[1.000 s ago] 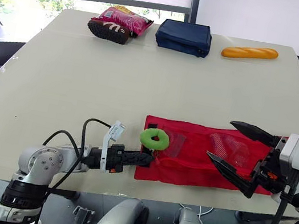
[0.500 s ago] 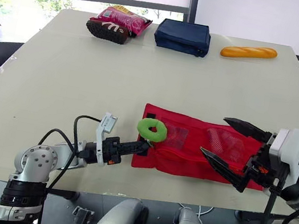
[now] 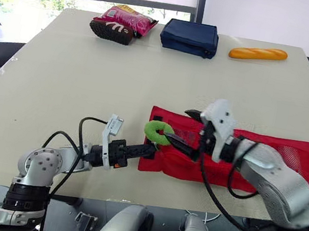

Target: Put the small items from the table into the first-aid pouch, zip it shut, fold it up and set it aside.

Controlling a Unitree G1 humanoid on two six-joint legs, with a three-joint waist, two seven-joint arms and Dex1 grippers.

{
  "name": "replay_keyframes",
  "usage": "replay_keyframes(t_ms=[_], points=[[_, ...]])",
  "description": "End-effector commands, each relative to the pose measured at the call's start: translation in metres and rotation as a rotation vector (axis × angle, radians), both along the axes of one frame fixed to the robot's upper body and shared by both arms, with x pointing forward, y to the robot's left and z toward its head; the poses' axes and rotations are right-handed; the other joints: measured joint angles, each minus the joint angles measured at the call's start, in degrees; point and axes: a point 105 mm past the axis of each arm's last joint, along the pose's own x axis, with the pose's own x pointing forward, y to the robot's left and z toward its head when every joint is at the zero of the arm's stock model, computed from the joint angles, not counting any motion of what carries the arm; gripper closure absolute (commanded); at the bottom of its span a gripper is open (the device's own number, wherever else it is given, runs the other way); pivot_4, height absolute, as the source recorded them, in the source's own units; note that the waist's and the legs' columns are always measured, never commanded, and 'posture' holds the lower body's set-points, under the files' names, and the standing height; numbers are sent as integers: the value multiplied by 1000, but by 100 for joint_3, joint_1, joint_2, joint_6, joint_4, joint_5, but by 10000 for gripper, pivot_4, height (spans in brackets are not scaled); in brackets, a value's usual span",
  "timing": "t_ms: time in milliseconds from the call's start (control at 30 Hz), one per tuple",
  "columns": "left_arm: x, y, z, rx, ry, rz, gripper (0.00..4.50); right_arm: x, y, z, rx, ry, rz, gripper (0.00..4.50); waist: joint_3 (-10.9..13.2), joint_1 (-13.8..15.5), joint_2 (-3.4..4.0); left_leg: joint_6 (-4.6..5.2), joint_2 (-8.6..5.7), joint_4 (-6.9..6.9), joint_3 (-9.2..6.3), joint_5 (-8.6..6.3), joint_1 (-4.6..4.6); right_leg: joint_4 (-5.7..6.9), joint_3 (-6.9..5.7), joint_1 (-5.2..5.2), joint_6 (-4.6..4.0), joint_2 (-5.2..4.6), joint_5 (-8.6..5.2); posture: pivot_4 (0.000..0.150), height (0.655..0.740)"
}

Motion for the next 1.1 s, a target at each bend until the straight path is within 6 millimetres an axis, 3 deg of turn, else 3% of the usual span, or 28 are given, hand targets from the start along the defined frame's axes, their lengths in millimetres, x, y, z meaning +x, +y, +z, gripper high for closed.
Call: replay_keyframes(t_ms=[33, 167, 267, 367, 533, 733, 867, 1000, 1100], points=[[2, -1, 8, -13, -49, -4, 44265, 18, 9, -9, -41, 67, -41, 0, 0, -12, 0, 0, -1, 0, 0, 0, 0, 0, 0, 0, 0, -1, 0, 1500, 7397], [6, -2, 9, -17, -60, 9, 44265, 18, 24, -24, -72, 202, 0, 0, 0, -26, 0, -1, -3, -1, -4, 0, -1, 3, -1, -3, -1, 2, 1, 1500, 7397], [8, -2, 10, -20, -65, 16, 45000, 13, 29, -26, -72, 229, 30, 8155, 0, -46, 1, -1, -4, -1, -6, 1, -1, 3, -1, -3, -1, 2, 1, 1500, 7397], [10, -1, 9, -23, -67, 33, 45000, 6, 30, -16, -24, 233, 66, 24549, 0, -96, 1, 0, -7, -1, -7, 0, -1, 3, 0, -3, 3, 2, 3, 1500, 7397], [11, 0, 8, -28, -67, 44, 45000, -4, 21, -3, 5, 205, 73, 44554, 0, -132, 1, 0, -9, -2, -13, 0, -1, 3, -2, -3, 18, 1, 12, 1500, 7397], [14, 5, 7, -20, -64, 64, 45000, -10, 1, 7, 41, 152, -12, 44554, 1, -126, 1, -1, -8, -7, -14, 0, -1, 3, -3, -5, 20, 1, 12, 1500, 7397], [16, 10, 5, -7, -60, 83, 45000, -16, -27, 5, 53, 134, -127, 44554, 1, -130, 1, 0, -13, -7, -18, 0, -5, -2, -7, -4, 21, -4, 11, 1500, 7397], [22, 20, 4, 4, -56, 118, 45000, -23, -73, -10, 22, 140, -315, 44554, 1, -115, 1, 0, -10, -10, -22, 0, -5, -3, -14, -4, 22, -4, 10, 1500, 7397], [24, 25, 3, 18, -54, 129, 45000, -31, -93, -14, 13, 133, -382, 44554, 1, -135, 2, 0, -11, -13, -21, 0, -7, -4, -13, -5, 20, -5, 8, 1500, 7397]])
